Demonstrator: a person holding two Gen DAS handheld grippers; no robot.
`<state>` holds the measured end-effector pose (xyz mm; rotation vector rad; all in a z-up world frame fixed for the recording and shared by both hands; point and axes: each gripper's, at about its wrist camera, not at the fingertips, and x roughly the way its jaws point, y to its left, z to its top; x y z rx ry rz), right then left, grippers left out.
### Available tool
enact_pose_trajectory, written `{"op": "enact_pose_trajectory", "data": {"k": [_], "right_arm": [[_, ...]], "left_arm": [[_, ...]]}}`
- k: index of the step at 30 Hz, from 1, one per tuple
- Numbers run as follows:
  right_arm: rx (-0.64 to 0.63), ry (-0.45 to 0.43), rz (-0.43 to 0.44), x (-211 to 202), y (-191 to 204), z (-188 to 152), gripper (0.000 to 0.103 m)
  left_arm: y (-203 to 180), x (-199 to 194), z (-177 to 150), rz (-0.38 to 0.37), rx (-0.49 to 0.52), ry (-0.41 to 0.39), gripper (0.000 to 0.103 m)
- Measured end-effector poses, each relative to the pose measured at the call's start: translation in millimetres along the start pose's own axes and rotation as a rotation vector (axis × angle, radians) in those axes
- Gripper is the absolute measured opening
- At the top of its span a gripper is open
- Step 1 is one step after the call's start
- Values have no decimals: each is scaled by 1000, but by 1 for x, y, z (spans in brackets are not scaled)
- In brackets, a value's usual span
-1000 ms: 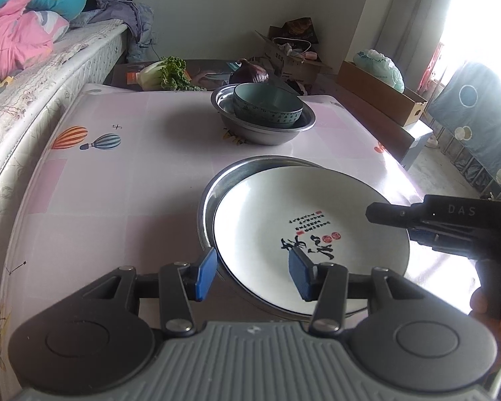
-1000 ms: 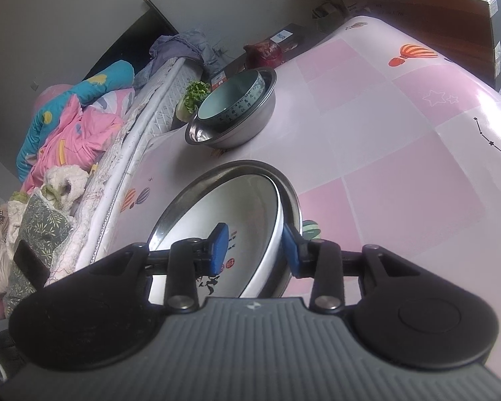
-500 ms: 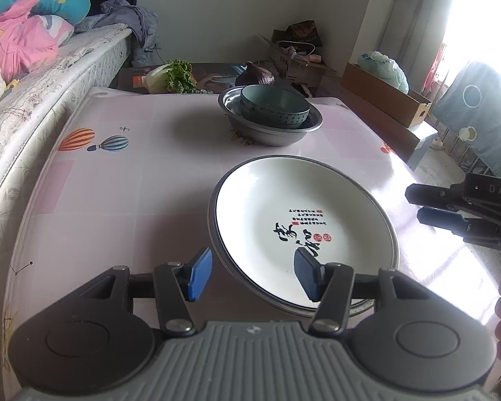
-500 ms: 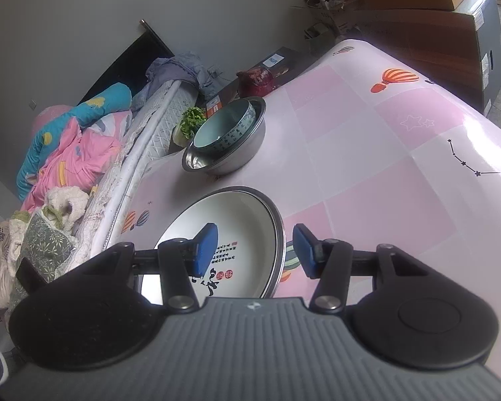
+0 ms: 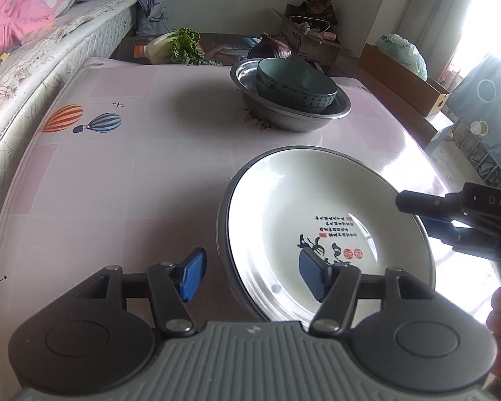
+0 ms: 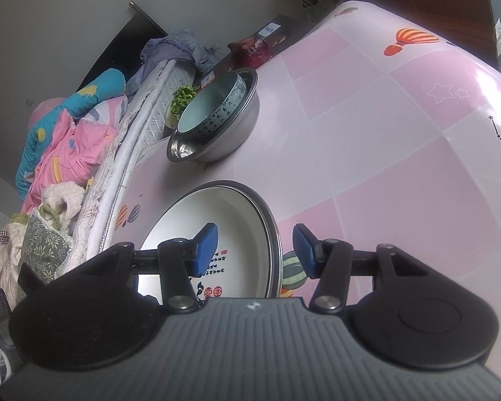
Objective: Organize plates and bowls
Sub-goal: 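Lower the white plate into the steel basins and open both grippers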
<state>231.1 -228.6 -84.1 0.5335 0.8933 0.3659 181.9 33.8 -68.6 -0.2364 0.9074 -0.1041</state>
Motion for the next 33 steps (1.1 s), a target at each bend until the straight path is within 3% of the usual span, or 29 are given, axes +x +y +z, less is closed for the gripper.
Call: {"op": "enact_pose_trajectory", "data": {"k": [4,7,33], "right_arm": [[-38,19,2,5,10,0,59],[-26,27,21,4,10,0,62],[9,52,32,-34,0,-33,63]], "left_arm": [[-3,5,2,-34,-10,24,59],[-8,4,1,-11,8,24,59],[-8,-29,-38,-80,-45,75,59]]}}
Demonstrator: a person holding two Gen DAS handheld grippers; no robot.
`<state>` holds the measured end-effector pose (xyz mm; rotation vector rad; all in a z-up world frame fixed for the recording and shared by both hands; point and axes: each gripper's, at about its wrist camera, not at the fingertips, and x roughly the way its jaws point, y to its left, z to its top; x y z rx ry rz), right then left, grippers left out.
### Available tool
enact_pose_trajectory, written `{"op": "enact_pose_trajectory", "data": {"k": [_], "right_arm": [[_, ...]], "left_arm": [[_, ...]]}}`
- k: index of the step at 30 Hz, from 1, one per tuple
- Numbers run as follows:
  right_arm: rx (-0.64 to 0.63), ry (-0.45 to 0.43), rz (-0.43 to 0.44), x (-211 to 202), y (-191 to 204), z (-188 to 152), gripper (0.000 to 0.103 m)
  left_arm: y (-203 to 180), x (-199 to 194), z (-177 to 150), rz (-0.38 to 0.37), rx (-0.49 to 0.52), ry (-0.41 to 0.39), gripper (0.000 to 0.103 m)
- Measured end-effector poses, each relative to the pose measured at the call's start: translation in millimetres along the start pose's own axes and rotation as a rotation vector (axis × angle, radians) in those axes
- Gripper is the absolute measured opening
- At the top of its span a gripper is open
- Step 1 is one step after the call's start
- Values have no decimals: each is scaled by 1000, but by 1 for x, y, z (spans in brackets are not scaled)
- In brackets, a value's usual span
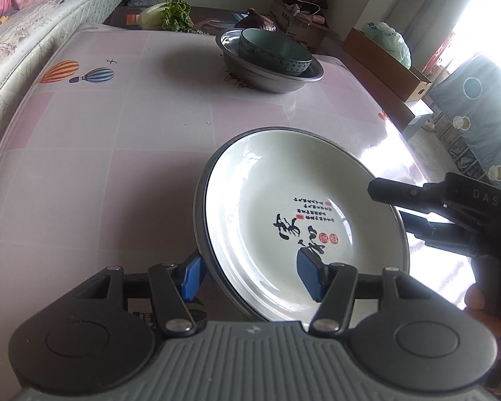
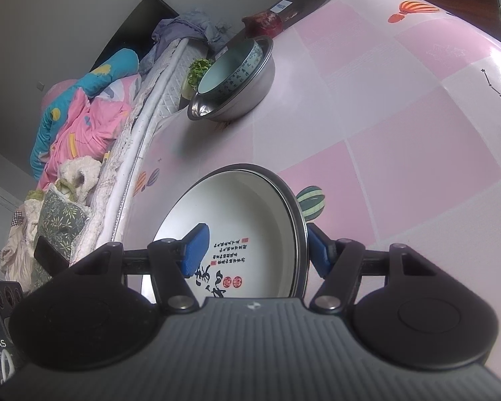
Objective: Organize plates and bowls
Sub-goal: 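Lower the white plate into the steel basins and open both grippers, then move both grippers to the steel basin holding the teal bowls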
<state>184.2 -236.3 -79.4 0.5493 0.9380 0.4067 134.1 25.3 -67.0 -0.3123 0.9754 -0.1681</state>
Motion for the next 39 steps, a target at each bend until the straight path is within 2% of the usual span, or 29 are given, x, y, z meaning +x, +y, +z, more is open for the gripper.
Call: {"op": "enact_pose_trajectory", "data": {"k": [2,5,8,10,14,19,21,25,35,39], "right_arm": [[11,-1,6,-1,-2,0,62],[10,-31,8,-9,-2,0,63],[-12,-80,-12,-23,0,3,68],[-29,-118,-29,-34,2,5,76],[-96,-201,-83,-59,10,12,85],[-219,-314,-186,-87,29,15,102],[-284,-355,-237,-96,40,14,102],[-386,-390,-347,-106,56,10,102],[-527,-398,-555,-108,81,0,102],[-553,-422,-591,-110,84,-4,102]], "left_arm": [[1,-2,-1,5,4,-16,60],[-1,-9,-4,37,26,-62,67],[0,-18,-5,57,41,-109,80],[3,-22,-5,54,33,-128,86],[9,-31,-4,37,25,-155,89],[13,-43,-4,48,43,-203,90],[15,-45,-4,57,45,-212,91],[22,-50,-4,77,22,-237,101],[27,-58,0,104,20,-245,103],[25,-59,1,138,32,-241,103]]}}
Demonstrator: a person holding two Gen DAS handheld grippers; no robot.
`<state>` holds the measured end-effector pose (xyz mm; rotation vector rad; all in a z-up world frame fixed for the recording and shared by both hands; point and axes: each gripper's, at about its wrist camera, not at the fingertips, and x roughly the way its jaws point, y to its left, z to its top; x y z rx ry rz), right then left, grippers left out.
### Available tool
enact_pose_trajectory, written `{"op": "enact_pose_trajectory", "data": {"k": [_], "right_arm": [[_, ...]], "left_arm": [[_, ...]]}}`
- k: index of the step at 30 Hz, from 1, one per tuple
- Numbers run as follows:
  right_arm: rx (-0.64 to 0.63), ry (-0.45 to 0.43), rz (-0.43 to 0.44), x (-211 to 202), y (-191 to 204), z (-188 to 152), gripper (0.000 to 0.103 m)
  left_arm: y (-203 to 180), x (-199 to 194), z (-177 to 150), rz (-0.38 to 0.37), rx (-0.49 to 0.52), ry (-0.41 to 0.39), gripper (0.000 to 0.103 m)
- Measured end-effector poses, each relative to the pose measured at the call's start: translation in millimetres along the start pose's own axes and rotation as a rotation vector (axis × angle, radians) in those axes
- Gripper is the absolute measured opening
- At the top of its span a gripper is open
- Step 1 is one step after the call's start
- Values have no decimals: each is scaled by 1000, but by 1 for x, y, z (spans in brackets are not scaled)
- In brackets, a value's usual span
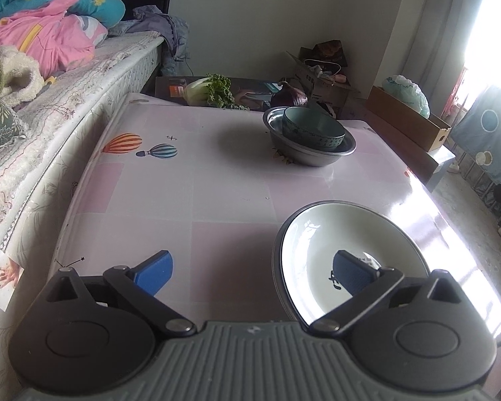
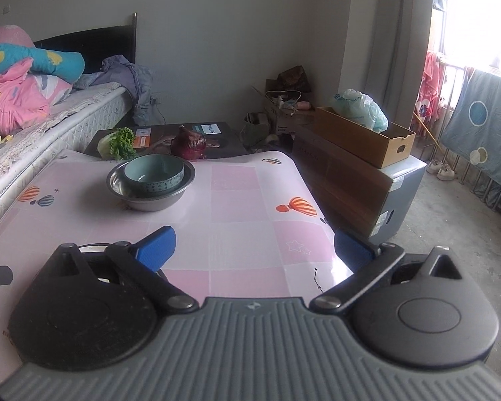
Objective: Organize plates and bowls
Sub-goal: 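Move both grippers to the steel basin holding the teal bowls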
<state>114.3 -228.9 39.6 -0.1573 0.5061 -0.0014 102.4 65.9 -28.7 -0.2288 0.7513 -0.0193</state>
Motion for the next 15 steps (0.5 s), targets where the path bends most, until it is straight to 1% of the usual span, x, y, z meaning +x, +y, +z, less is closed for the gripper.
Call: {"op": "enact_pose_trajectory", "data": {"k": [3,8,12,15], "right_arm": [[-22,-12,-10,-3,2,-1,102],[-30,-33,-17,-7,1,-2,102],[13,-33,10,-8,-6,-3,102],[41,-34,42,-8,-11,-4,102]], "left_arm": [[1,1,2,10,4,14,103],[1,0,3,0,-3,6,103],[1,0,5,12,4,-4,103],[3,2,5,24,-14,2,103]]}}
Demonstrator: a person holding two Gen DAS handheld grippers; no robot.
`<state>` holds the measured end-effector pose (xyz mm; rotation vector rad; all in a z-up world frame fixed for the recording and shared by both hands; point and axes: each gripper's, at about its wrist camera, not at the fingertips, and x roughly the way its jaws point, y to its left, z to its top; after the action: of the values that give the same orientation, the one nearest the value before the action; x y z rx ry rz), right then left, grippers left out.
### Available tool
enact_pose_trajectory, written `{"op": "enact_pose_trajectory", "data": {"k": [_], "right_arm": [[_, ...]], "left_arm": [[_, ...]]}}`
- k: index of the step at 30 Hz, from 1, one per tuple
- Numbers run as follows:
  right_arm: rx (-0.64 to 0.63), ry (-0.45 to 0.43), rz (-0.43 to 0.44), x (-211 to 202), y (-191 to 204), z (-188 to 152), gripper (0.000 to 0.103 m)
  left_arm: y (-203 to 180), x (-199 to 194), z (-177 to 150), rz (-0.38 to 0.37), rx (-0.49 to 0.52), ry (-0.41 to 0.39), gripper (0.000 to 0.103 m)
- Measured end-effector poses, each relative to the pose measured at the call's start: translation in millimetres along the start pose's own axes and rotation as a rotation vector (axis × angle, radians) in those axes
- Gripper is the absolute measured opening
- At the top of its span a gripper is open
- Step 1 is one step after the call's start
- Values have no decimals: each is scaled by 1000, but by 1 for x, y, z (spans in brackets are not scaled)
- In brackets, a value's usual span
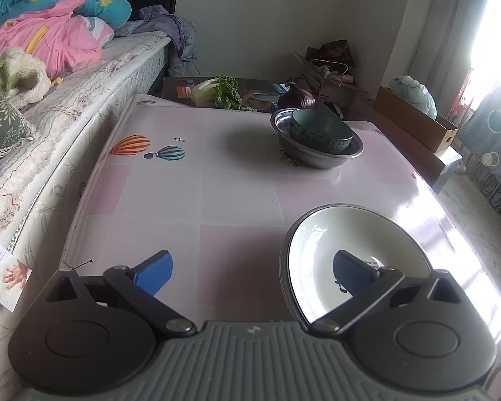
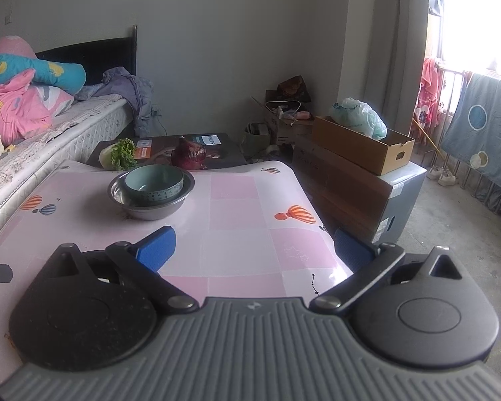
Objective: Organize plates and bowls
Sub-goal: 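Move both grippers to the steel basin holding the teal bowls, then close both grippers on the rim of the basin with teal bowls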
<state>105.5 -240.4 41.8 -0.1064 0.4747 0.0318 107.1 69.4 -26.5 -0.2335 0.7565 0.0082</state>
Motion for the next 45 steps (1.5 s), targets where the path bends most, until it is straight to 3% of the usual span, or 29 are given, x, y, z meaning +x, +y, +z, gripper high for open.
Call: {"op": "enact_pose_trajectory", "data": {"k": [12,19,27,32,35,39,45], "right_arm": [[131,25,108,16,-20,3,102],[171,35,119,44,-28,29,102],[195,165,294,125,-22,68,102],[209,289,349,197,-10,87,100],[220,355,353,240,-3,92,94],[286,436,379,289,2,92,79],[334,505,399,330,13,81,62]], "left_arm": [[14,14,13,-50,-79,19,103],[17,21,41,-87,-63,-31,103],[4,63,104,-133,-12,-45,103],[-14,108,145,-96,47,4,101],[-17,137,162,-113,45,52,95],[-10,173,175,-117,-18,131,72],[-4,206,176,-118,-66,197,56]]}}
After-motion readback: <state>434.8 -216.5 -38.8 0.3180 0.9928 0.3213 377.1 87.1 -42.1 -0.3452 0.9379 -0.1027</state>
